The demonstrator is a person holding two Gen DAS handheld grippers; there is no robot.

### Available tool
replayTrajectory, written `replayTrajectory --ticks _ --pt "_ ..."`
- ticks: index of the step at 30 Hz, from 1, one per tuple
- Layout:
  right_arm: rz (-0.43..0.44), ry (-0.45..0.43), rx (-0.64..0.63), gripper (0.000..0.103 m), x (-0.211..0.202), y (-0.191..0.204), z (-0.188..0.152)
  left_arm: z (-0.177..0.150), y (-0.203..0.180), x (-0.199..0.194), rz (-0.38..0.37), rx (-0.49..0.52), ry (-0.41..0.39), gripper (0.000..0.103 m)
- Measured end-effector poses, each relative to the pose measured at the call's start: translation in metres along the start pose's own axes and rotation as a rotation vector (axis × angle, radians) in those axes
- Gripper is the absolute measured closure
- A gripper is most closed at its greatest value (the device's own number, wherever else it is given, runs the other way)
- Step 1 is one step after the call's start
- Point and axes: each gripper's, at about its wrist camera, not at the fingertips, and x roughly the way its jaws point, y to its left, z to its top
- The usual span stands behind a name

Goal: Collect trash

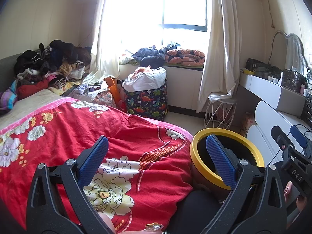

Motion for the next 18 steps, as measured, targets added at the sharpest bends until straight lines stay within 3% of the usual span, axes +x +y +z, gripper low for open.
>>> replayTrajectory --ticks 18 --pt "-0.002 0.003 0.001 0.006 -0.001 -0.0015 -0.001 0.001 -0.0028 -0.0004 -0.005 0.0 0.002 0.011"
